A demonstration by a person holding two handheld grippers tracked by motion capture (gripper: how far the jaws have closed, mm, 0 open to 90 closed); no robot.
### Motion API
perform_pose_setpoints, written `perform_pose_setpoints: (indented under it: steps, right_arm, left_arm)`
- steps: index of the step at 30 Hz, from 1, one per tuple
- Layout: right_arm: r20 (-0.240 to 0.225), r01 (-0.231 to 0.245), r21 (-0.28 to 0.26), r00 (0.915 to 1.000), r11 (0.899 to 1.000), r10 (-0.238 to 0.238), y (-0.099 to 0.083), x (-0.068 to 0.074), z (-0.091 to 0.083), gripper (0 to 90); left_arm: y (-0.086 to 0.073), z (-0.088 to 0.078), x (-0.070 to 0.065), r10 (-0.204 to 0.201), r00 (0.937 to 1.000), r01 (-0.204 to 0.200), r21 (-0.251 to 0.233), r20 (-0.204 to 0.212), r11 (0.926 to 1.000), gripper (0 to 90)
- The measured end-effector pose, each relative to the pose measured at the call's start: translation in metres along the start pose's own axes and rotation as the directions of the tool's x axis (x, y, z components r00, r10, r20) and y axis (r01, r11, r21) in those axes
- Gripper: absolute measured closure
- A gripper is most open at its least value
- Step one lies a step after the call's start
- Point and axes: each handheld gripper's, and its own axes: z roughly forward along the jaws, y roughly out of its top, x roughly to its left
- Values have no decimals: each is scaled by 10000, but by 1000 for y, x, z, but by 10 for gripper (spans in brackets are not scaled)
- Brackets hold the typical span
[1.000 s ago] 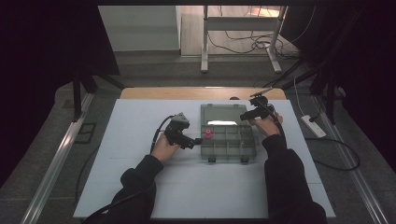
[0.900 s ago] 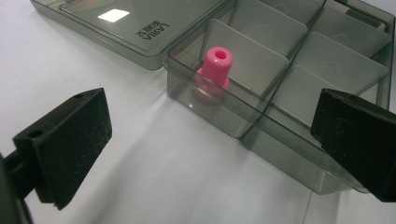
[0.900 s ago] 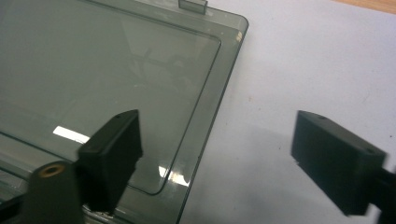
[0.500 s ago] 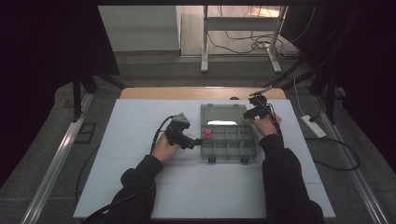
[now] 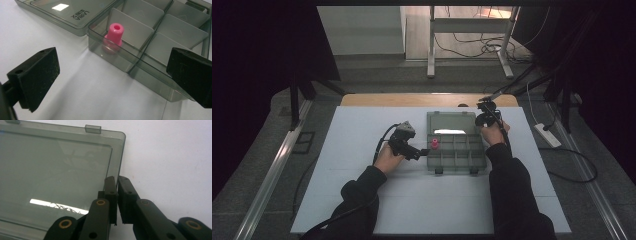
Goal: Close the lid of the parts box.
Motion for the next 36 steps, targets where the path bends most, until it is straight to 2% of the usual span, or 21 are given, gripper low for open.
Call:
perform_pose_setpoints:
  steps: [5, 12, 16, 18, 20, 22, 25, 30, 36]
  right_arm:
    - [-50, -642, -9, 9979, 9979, 642, 0, -1, -1, 875]
    - [-79, -984, -202, 9951, 9949, 982, -1, -2, -2, 881]
    - [-32, -977, -372, 9952, 9945, 977, -2, -1, -5, 882]
    - [-37, -1036, -491, 9946, 9934, 1036, -2, 0, -7, 882]
    - [-78, -1017, -615, 9948, 9929, 1014, -2, -1, -10, 882]
    - [-99, -1019, -722, 9948, 9922, 1015, -3, 0, -12, 882]
    - [-118, -1010, -909, 9949, 9907, 1003, -4, 0, -15, 882]
    - [-211, -1022, -1183, 9947, 9877, 1004, -6, -1, -19, 882]
    - [-264, -983, -1361, 9951, 9858, 956, -7, -1, -23, 882]
  left_arm:
    - [0, -1, 1, -84, 10000, 84, -51, -52, 10000, 0]
    - [2, -1, 5, -182, 9997, 181, -35, -181, 9998, 0]
    - [2, -2, 9, -257, 9991, 257, -11, -328, 9997, 0]
    - [3, -2, 12, -390, 9977, 390, 2, -555, 9992, 0]
    - [4, -2, 15, -576, 9931, 579, -8, -1017, 9983, 0]
    - [5, -3, 20, -809, 9899, 804, -93, -1161, 9967, 0]
    - [9, -3, 29, -1075, 9893, 1055, -258, -986, 9941, 0]
    - [13, 1, 39, -1046, 9927, 1040, -126, -593, 9945, 0]
    - [14, 7, 45, -1152, 9912, 1151, -55, -653, 9933, 14]
